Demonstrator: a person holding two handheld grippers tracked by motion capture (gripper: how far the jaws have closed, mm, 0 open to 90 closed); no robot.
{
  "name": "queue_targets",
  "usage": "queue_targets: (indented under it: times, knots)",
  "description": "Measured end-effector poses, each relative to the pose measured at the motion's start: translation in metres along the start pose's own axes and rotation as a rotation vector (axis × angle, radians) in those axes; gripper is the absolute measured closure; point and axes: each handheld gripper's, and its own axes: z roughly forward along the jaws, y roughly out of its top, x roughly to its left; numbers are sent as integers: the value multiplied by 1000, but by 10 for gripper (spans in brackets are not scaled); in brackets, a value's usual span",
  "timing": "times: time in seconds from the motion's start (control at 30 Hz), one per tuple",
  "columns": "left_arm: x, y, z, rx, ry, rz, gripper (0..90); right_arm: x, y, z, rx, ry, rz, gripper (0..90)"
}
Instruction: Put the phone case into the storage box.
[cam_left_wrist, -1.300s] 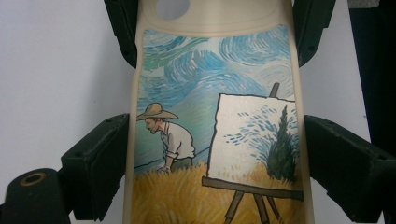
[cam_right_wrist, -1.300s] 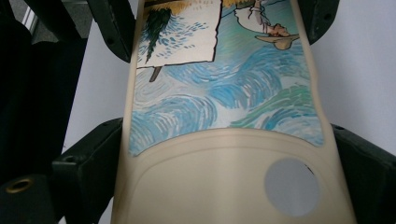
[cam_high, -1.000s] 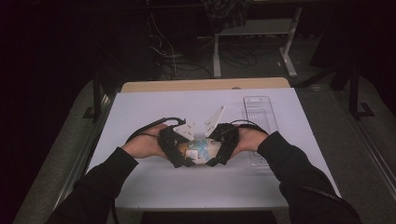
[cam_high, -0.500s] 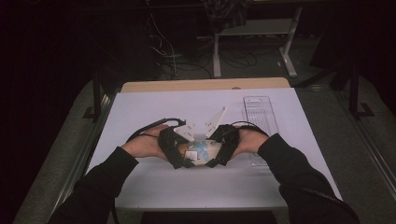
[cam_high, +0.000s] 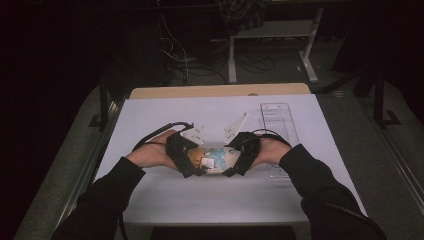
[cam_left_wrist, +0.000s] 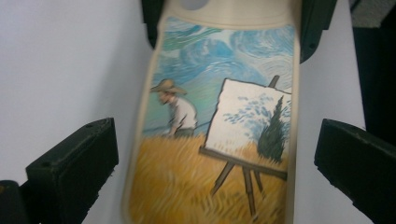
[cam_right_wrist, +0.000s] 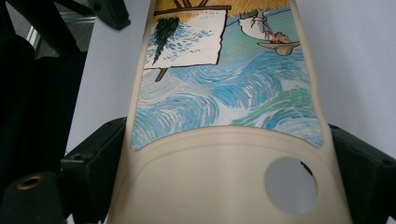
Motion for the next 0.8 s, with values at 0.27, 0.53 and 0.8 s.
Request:
queue_targets:
  times: [0.27,0.53,0.8]
  knots:
    - [1,-10,-11,-50,62,-85,0,-2,-9,-5,-5,-32,66,94]
    - [-1,-26,-20,-90,128,-144,0,-4,-18,-4,-11,-77,133,94]
    - [-6,-40,-19,-110,203,-214,0,-6,-23,1,-11,-140,230,94]
